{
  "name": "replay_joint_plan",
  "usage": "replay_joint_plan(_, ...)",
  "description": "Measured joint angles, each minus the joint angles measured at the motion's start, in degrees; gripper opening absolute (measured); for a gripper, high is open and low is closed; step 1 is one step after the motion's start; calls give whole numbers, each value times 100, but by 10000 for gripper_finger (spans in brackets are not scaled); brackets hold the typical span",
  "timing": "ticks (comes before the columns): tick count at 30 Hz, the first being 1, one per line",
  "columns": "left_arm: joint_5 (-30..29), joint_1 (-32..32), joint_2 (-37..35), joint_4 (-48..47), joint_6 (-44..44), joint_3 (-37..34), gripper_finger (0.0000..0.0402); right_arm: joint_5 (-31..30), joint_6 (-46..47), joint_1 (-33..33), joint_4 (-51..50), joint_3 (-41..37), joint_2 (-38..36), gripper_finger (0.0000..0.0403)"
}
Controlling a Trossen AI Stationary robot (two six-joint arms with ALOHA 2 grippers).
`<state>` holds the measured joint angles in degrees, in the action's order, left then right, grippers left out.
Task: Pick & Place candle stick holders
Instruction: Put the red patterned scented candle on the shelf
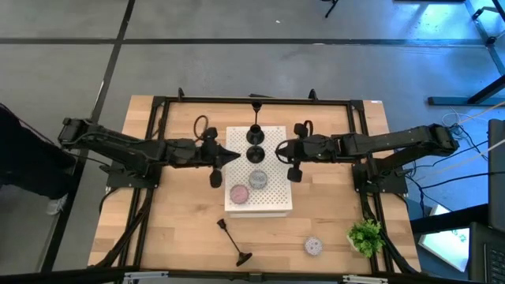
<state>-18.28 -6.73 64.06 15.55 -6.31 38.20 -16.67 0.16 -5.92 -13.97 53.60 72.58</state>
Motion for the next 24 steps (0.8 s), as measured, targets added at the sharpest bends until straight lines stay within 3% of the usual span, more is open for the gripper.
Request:
replay_joint_plan(10,-208,-987,-454,97,-30,0,2,-24,-57,-475,-1,4,-7,0)
replay_joint_plan(19,-1318,-2040,-76,94,-439,2,2,-47,277,-1231,111,163,-11,0)
replay_joint_plan(24,-2146,-2235,260,93,-608,2,2,-238,514,-1741,328,225,-11,0)
